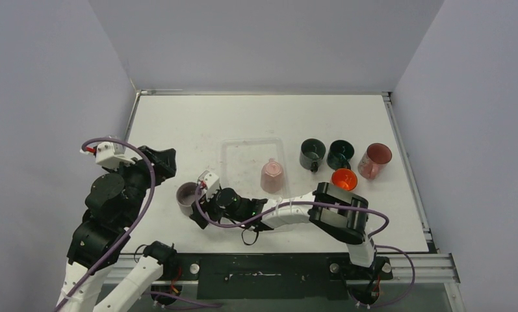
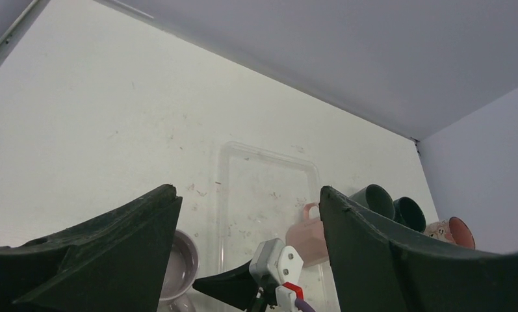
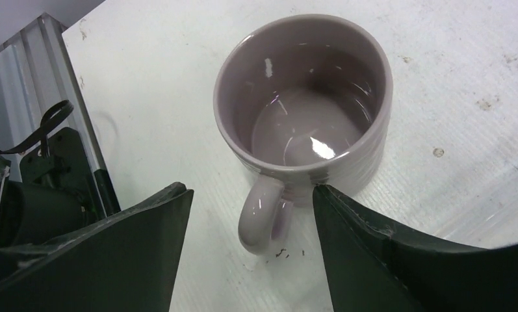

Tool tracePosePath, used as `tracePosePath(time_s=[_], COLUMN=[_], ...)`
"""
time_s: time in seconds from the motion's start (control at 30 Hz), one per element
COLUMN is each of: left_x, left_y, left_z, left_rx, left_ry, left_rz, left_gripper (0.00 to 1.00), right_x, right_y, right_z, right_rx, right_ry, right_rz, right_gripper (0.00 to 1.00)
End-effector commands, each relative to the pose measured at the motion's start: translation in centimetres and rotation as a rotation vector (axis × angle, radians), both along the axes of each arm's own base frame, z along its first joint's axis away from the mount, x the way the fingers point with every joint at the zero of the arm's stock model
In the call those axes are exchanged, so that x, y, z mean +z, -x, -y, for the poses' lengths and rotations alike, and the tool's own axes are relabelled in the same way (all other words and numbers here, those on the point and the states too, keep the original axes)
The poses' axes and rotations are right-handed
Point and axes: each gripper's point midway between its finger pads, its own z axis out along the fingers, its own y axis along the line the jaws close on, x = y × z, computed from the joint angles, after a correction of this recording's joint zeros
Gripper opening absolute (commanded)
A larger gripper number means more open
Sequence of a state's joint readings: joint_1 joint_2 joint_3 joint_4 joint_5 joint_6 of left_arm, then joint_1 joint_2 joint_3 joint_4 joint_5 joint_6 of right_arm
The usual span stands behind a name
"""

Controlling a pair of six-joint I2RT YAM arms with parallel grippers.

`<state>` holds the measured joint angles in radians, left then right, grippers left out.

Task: Turn the mug right side up

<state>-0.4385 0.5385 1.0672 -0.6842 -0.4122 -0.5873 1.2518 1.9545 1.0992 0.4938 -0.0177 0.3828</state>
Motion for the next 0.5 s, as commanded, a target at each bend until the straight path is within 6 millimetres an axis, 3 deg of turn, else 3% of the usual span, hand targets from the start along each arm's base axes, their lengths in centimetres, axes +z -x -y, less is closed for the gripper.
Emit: tracePosePath(time_s=[0.0, 0.17, 0.23, 0.27, 0.37, 0.47], left_x=[1.8, 2.4, 2.7, 3.0, 3.2, 3.6], left_y=[-0.5, -1.0, -1.2, -1.3, -1.4, -1.3], left_z=[0.6, 0.2, 0.4, 0.5, 1.3, 3.8], left_rx=[-0.042, -0.012, -0.015, -0.021, -0.064, -0.218], left_ry=[-0.015, -0.013, -0.011, -0.008, -0.014, -0.111], left_rz=[0.108, 0.159, 0.176, 0.193, 0.227, 0.264], left_gripper=[0.78, 0.90, 1.00, 0.96, 0.96, 0.96], right_x=[6.6, 10.3, 11.5, 12.3, 13.4, 13.0], right_y=[0.0, 0.2, -0.4, -0.7, -1.9, -3.8], right_z=[-0.2, 1.2, 2.6, 3.4, 6.7, 11.6], right_rx=[-0.008, -0.017, -0.062, -0.082, -0.183, -0.361], right_ry=[-0.124, -0.168, -0.177, -0.188, -0.175, -0.117], right_rz=[0.045, 0.049, 0.051, 0.052, 0.042, 0.015], right_gripper=[0.73, 0.82, 0.83, 0.83, 0.84, 0.84])
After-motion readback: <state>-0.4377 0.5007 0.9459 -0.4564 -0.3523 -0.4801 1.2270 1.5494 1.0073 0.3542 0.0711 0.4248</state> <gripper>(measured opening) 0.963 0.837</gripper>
